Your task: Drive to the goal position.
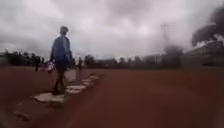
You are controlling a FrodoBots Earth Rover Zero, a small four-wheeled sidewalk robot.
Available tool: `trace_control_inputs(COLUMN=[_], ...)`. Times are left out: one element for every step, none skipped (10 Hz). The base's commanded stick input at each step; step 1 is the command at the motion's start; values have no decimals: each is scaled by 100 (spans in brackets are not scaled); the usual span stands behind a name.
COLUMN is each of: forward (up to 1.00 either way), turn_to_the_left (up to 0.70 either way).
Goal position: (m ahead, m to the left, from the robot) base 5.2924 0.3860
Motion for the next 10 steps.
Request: trace_control_inputs(forward=[85,85,85,85,85,85,85,85,85,85], turn_to_the_left=[0,0,0,0,0,0,0,0,0,0])
